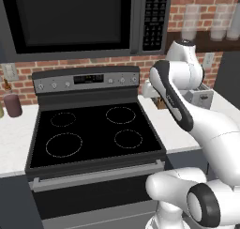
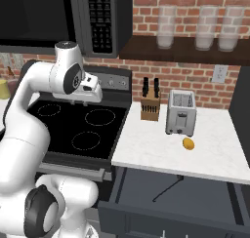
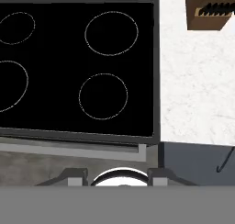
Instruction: Pick the ladle from the drawer and place it on the counter.
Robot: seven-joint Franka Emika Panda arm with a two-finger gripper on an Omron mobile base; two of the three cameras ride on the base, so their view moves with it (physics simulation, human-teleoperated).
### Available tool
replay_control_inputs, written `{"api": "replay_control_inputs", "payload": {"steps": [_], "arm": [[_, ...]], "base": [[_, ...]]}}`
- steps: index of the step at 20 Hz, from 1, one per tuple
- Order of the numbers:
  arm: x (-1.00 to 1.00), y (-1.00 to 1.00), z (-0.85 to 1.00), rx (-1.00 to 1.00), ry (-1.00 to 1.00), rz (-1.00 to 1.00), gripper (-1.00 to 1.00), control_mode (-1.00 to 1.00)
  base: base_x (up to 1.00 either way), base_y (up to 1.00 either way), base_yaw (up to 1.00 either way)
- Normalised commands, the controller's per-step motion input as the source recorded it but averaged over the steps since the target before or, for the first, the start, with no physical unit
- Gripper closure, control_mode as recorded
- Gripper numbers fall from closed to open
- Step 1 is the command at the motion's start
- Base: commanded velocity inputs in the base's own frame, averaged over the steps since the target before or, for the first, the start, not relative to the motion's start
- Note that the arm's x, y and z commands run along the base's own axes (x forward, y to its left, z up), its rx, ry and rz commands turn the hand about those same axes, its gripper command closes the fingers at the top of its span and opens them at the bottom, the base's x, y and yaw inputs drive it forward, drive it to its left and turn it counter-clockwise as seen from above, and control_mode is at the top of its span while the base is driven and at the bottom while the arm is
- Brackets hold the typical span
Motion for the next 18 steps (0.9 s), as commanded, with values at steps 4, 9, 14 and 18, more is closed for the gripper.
{"api": "replay_control_inputs", "payload": {"steps": [4, 9, 14, 18], "arm": [[0.00, -0.11, 0.00, -0.03, 0.00, 0.00, -1.00, -1.00], [-0.28, -0.65, -0.16, -0.11, -0.03, -0.01, -1.00, -1.00], [-0.93, -0.98, -0.37, -0.01, -0.13, -0.13, -1.00, -1.00], [-0.97, -1.00, -0.46, 0.00, -0.05, -0.28, -1.00, -1.00]], "base": [[0.00, 0.00, 0.00], [0.00, 0.00, 0.00], [0.00, 0.00, 0.00], [0.00, 0.00, 0.00]]}}
